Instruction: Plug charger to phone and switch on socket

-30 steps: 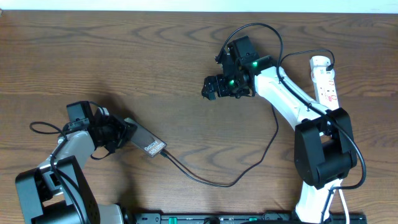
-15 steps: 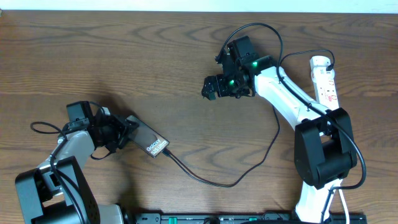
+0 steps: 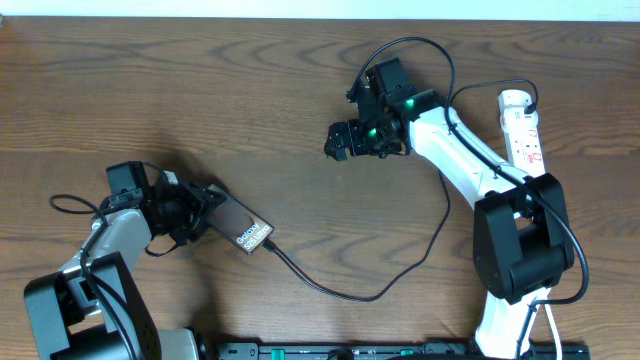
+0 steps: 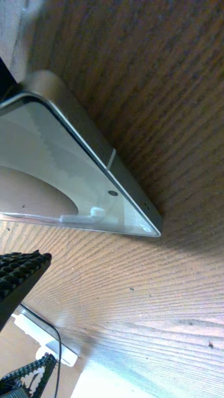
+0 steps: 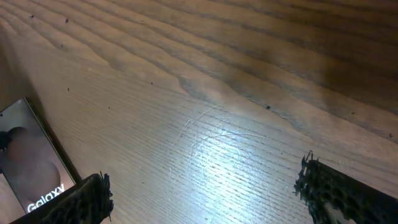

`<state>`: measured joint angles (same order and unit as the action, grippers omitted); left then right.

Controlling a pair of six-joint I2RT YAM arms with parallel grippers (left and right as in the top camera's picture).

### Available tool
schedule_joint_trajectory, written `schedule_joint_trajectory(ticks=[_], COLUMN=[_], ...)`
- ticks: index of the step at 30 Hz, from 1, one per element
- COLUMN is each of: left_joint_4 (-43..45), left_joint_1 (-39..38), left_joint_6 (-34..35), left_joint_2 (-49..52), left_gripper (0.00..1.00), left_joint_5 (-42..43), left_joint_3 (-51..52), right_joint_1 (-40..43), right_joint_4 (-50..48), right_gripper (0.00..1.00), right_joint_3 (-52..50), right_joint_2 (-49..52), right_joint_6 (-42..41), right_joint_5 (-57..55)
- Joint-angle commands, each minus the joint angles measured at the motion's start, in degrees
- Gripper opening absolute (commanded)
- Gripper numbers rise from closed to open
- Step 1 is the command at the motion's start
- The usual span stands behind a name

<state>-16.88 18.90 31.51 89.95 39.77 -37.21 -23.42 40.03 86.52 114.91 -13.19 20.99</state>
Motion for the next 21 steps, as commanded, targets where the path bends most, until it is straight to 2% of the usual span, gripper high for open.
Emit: schedule_joint_trajectory(ticks=[1,21], left_joint_4=[-2.4,-6.4], left_joint_1=[-0.1,-0.1], left_joint_6=[-0.2,-0.2], left_joint_2=[0.7,0.7], left_gripper=[0.57,0.58], left_joint_5=[-5.4,-6.4], left_joint_3=[0.9,0.9], right_joint_1=[-0.3,-0.3], right_joint_4=[0.1,0.3], right_gripper=[0.98,0.98], right_joint_3=[1.2,1.2], right_joint_2=[-0.2,-0.2], right_joint_6=[0.0,0.0], right_joint_5=[-0.1,-0.1])
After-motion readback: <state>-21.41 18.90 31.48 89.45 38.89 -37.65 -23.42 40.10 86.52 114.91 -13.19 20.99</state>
